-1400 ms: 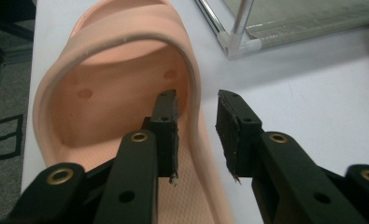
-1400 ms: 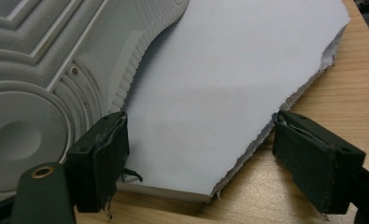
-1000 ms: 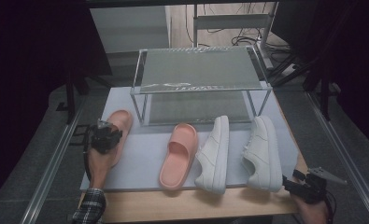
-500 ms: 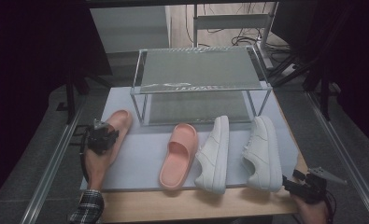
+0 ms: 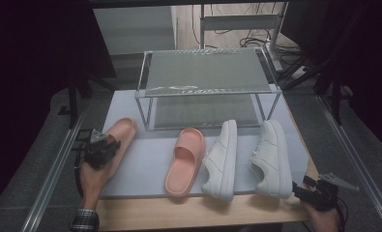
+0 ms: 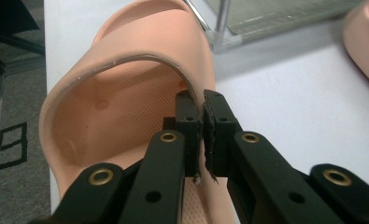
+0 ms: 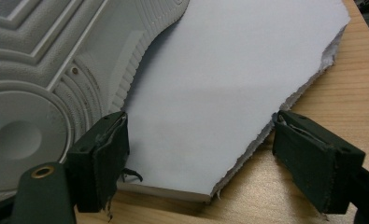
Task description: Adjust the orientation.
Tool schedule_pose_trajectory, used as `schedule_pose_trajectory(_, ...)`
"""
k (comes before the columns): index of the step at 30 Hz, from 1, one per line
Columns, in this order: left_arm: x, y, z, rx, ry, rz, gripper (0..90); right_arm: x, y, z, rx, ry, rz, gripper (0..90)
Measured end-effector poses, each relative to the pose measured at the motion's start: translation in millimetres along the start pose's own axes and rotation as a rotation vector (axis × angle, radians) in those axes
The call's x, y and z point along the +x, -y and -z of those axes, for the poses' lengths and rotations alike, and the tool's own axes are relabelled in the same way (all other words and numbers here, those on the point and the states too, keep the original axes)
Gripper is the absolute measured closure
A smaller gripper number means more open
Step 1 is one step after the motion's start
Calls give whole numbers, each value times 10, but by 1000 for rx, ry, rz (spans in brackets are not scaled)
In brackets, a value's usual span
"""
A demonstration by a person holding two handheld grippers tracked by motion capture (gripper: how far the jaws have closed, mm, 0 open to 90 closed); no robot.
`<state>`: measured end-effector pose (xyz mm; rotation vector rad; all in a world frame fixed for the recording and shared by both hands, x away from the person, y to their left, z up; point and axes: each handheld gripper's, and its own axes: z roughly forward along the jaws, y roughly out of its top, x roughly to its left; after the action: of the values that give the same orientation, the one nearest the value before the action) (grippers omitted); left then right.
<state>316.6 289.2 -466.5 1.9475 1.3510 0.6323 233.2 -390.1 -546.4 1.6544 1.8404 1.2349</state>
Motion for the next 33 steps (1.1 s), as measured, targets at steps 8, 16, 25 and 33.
schedule_pose_trajectory(8,-70,111,182,-3,16,-25,859,1,0,0,0,0,-1,187)
schedule_pose_trajectory(16,-195,205,318,-17,58,-44,859,1,0,0,-1,0,-1,187)
schedule_pose_trajectory(25,-405,243,371,-40,116,-69,859,3,0,0,-1,0,-3,187)
schedule_pose_trajectory(33,-564,196,325,-46,148,-97,859,2,0,0,-1,0,-3,187)
